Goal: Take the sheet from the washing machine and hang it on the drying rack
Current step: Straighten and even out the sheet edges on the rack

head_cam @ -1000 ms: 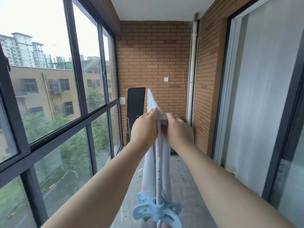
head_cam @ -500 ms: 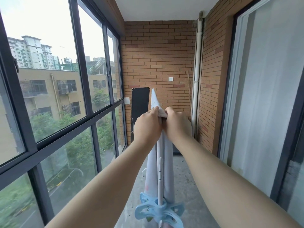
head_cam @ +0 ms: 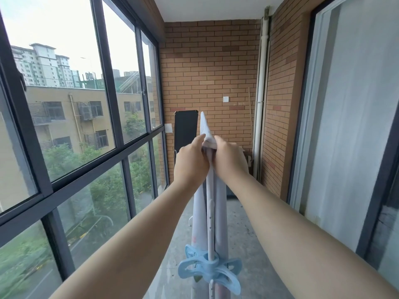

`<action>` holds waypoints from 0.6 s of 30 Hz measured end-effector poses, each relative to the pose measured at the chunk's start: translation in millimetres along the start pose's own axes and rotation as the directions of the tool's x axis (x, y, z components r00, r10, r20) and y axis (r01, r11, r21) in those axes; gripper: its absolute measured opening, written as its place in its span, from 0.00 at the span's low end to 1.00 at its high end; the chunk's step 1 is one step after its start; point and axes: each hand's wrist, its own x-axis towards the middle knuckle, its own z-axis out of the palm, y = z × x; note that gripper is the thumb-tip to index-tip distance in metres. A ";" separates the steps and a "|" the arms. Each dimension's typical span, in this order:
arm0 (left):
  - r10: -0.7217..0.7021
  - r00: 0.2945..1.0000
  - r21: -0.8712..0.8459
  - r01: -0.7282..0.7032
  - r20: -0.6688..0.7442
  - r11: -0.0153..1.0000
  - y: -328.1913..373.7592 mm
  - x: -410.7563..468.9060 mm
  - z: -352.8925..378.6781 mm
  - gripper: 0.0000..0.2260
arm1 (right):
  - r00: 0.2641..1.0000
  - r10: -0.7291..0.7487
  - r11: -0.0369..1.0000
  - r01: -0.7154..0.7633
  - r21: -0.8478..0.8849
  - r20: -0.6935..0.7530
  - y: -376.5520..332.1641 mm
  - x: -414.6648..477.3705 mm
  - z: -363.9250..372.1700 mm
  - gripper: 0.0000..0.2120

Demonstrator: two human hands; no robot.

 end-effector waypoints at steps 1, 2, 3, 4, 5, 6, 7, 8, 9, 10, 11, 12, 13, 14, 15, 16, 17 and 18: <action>-0.065 0.998 -0.055 0.064 -0.006 0.996 2.2 -2.4 -1.0 0.15 | 0.998 0.056 0.996 -0.057 0.076 0.011 0.2 0.6 2.8 0.11; -0.119 0.993 -0.104 0.118 -0.007 0.988 2.6 -5.4 0.3 0.12 | 0.991 0.134 0.975 -0.136 0.174 0.027 1.0 -0.3 5.8 0.10; -0.160 0.987 -0.132 0.159 -0.002 0.979 2.7 -8.4 1.4 0.09 | 0.972 0.230 0.933 -0.236 0.272 0.054 2.4 -1.9 9.3 0.10; -0.199 0.980 -0.136 0.198 0.011 0.971 2.8 -10.4 3.3 0.10 | 0.943 0.321 0.878 -0.332 0.346 0.090 3.5 -5.0 13.3 0.10; -0.248 0.968 -0.127 0.251 0.037 0.960 3.6 -11.9 5.3 0.14 | 0.911 0.393 0.824 -0.411 0.390 0.129 4.7 -8.5 18.4 0.10; -0.304 0.949 -0.109 0.312 0.078 0.944 2.9 -14.9 7.7 0.15 | 0.885 0.434 0.788 -0.462 0.407 0.167 6.0 -14.2 23.3 0.10; -0.351 0.928 -0.080 0.362 0.125 0.929 1.0 -19.1 9.9 0.15 | 0.866 0.457 0.767 -0.499 0.403 0.203 7.8 -21.1 28.4 0.09; -0.385 0.908 -0.054 0.398 0.166 0.916 -2.3 -22.0 12.0 0.14 | 0.852 0.472 0.757 -0.523 0.391 0.226 9.5 -26.5 32.1 0.07; -0.411 0.889 -0.030 0.425 0.202 0.905 -6.7 -24.9 13.5 0.13 | 0.839 0.488 0.750 -0.545 0.376 0.243 12.9 -31.2 35.6 0.07; -0.439 0.869 -0.010 0.453 0.229 0.891 -12.4 -28.4 14.2 0.13 | 0.824 0.511 0.743 -0.567 0.357 0.244 18.2 -36.5 38.0 0.08; -0.459 0.856 0.005 0.472 0.237 0.882 -18.8 -29.6 14.0 0.13 | 0.812 0.538 0.734 -0.584 0.347 0.228 25.5 -39.4 40.1 0.10; -0.477 0.848 0.008 0.489 0.232 0.873 -25.9 -32.3 14.7 0.13 | 0.804 0.558 0.726 -0.593 0.348 0.206 33.2 -43.7 42.5 0.11; -0.489 0.845 0.001 0.501 0.217 0.865 -32.0 -34.1 14.9 0.13 | 0.799 0.569 0.720 -0.598 0.351 0.194 40.8 -47.0 45.2 0.12; -0.494 0.843 -0.012 0.508 0.214 0.861 -35.5 -36.0 16.1 0.13 | 0.794 0.577 0.716 -0.604 0.349 0.191 46.2 -50.4 47.8 0.12; -0.501 0.838 -0.015 0.516 0.218 0.857 -37.4 -38.6 17.3 0.13 | 0.784 0.585 0.707 -0.619 0.343 0.207 48.6 -53.8 51.6 0.13; -0.513 0.826 -0.015 0.531 0.235 0.847 -38.6 -41.9 19.7 0.13 | 0.775 0.589 0.702 -0.631 0.330 0.229 48.3 -57.9 55.7 0.14; -0.523 0.812 -0.011 0.544 0.259 0.839 -39.5 -45.6 23.5 0.13 | 0.772 0.584 0.708 -0.636 0.308 0.251 48.2 -61.1 60.2 0.14; -0.532 0.798 0.005 0.553 0.284 0.833 -42.3 -50.4 27.5 0.13 | 0.771 0.577 0.722 -0.635 0.275 0.268 47.5 -64.4 63.9 0.14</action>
